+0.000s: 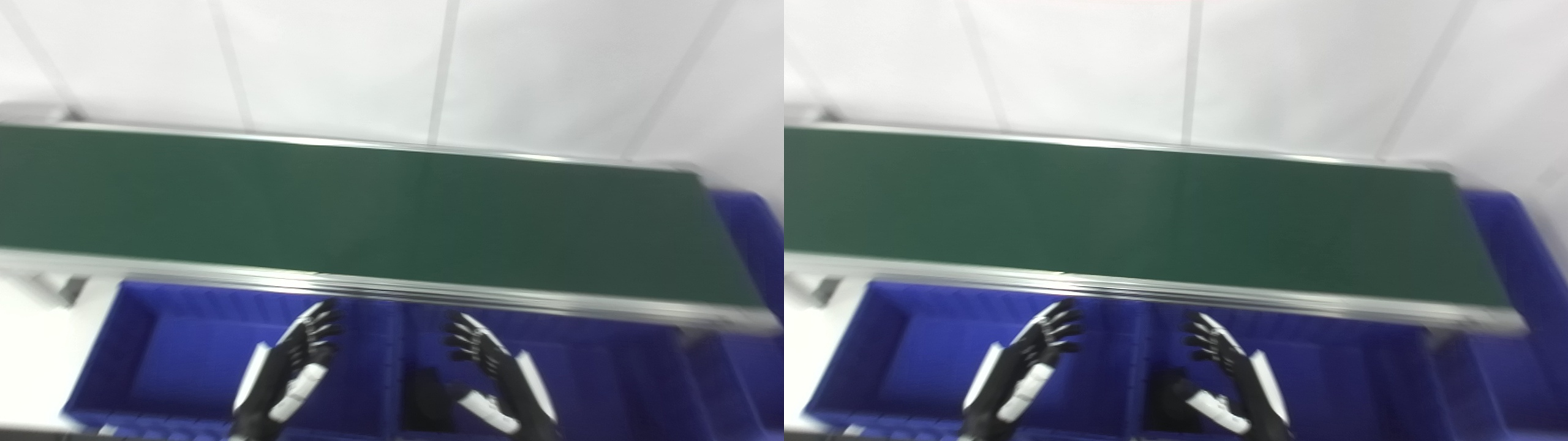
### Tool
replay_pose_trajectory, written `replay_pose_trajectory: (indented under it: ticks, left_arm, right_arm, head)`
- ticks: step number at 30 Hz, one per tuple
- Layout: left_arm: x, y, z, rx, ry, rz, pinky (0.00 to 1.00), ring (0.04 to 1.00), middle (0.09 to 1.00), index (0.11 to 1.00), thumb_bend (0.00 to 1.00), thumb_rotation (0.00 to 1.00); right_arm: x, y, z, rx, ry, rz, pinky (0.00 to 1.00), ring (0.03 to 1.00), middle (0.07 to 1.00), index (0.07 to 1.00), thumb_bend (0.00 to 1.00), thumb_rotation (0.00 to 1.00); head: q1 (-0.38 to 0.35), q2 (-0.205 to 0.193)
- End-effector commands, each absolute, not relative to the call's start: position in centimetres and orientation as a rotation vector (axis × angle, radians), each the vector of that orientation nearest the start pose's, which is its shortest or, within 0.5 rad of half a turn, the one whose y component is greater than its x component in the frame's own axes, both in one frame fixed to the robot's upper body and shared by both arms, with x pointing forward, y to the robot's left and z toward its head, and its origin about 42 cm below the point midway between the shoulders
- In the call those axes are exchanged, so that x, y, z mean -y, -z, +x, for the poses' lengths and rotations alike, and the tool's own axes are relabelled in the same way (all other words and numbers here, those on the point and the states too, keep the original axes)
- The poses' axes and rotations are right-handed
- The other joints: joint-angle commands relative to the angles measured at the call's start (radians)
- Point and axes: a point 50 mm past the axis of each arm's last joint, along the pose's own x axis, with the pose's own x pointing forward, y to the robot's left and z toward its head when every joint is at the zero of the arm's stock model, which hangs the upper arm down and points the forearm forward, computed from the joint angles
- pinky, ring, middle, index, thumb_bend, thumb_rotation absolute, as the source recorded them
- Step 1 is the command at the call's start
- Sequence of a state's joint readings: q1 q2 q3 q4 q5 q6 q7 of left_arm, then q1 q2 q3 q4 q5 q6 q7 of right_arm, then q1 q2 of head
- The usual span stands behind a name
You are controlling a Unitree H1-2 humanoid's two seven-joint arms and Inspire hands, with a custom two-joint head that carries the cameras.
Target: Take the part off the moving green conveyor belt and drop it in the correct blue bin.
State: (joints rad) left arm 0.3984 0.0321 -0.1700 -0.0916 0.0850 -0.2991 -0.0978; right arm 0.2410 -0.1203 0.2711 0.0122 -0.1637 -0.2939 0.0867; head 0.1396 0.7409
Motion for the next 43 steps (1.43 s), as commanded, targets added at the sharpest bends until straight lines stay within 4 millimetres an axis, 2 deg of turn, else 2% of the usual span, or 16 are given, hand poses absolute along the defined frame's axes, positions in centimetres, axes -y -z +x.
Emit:
replay_pose_trajectory:
  ticks: [1, 17, 25, 32, 37, 43]
  left_arm:
    - [-18.2, -6.2, 14.6, 0.045, 0.192, 0.067, 0.7, 0.787, 0.835, 0.885, 0.68, 0.82]
    - [-18.7, -6.6, 14.4, 0.043, 0.198, 0.075, 0.71, 0.797, 0.848, 0.893, 0.68, 0.83]
    - [-19.9, -6.8, 15.0, 0.048, 0.21, 0.094, 0.71, 0.794, 0.846, 0.891, 0.67, 0.85]
    - [-20.5, -7.3, 15.1, 0.047, 0.22, 0.099, 0.71, 0.792, 0.847, 0.885, 0.6, 0.83]
    - [-20.3, -7.4, 15.1, 0.039, 0.219, 0.091, 0.71, 0.792, 0.842, 0.882, 0.69, 0.84]
    - [-20.0, -7.4, 15.1, 0.04, 0.22, 0.083, 0.71, 0.794, 0.839, 0.88, 0.69, 0.82]
  right_arm:
    - [18.2, -6.5, 18.9, 0.13, -0.356, -0.204, 0.7, 0.77, 0.815, 0.866, 0.71, 0.71]
    - [17.7, -6.5, 18.9, 0.119, -0.346, -0.214, 0.68, 0.76, 0.804, 0.837, 0.71, 0.67]
    - [16.1, -6.3, 18.9, 0.115, -0.323, -0.24, 0.68, 0.754, 0.793, 0.832, 0.69, 0.67]
    - [15.4, -6.3, 18.9, 0.101, -0.327, -0.22, 0.68, 0.765, 0.809, 0.855, 0.73, 0.72]
    - [15.6, -6.4, 18.9, 0.098, -0.325, -0.231, 0.68, 0.764, 0.806, 0.85, 0.72, 0.71]
    - [15.9, -6.4, 18.9, 0.082, -0.324, -0.23, 0.69, 0.767, 0.807, 0.855, 0.73, 0.71]
  head:
    - [-0.011, 0.001]
    - [-0.124, 0.01]
    - [-0.324, 0.005]
    - [-0.309, 0.009]
    - [-0.298, 0.012]
    - [-0.278, 0.014]
